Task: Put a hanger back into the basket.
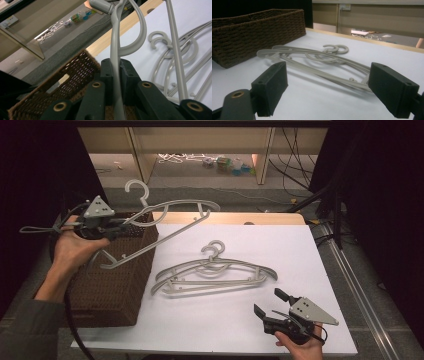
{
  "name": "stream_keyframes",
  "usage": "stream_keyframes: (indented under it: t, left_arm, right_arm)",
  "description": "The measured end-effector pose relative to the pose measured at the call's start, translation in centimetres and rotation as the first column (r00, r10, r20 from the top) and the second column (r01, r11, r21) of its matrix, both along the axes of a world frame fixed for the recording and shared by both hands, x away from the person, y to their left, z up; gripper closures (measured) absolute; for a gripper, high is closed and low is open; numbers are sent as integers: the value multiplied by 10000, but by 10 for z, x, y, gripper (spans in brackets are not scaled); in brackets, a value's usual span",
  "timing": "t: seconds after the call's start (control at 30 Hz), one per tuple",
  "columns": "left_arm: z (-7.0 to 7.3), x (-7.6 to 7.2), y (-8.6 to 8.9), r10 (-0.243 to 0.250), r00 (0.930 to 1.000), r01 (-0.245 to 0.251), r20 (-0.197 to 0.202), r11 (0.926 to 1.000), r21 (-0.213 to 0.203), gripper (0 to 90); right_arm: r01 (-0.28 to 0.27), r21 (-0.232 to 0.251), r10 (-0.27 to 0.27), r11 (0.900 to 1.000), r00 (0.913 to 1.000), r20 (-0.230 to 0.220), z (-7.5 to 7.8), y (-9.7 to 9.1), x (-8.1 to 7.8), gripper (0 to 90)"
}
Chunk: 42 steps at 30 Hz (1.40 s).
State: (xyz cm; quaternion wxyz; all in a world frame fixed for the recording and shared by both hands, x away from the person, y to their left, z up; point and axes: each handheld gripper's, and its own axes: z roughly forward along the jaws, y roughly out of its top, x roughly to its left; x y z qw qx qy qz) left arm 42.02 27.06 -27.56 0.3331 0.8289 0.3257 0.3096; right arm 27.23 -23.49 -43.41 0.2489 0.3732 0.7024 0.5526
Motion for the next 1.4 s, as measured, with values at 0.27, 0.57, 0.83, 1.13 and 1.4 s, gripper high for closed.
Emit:
stream_keyframes:
  t: [0.27, 0.57, 0.83, 1.13, 1.4]
  left_arm:
    - [-6, -6, 37, 662, 9978, -663, -39, 9950, -754, 820]
    - [-19, -8, 79, 1381, 9904, -1383, -116, 9803, -1412, 821]
    - [-32, -8, 107, 1970, 9804, -1949, -25, 9676, -1605, 820]
    - [-46, -9, 130, 2328, 9723, -2282, 183, 9639, -1371, 820]
    - [-67, -8, 145, 2712, 9625, -2677, 88, 9546, -1305, 820]
  right_arm:
    - [27, -3, -27, 10000, 10000, -10, 0, 0, 0, 166]
    - [-84, -28, 84, 10000, 9999, -95, -1, 1, 0, 166]
    - [-82, -9, 82, 10000, 9999, -92, -1, 1, 0, 166]
    - [-80, -50, 80, 10000, 9999, -147, -1, 2, 0, 166]
    - [-85, -67, 84, 9999, 9998, -173, -2, 1, 0, 166]
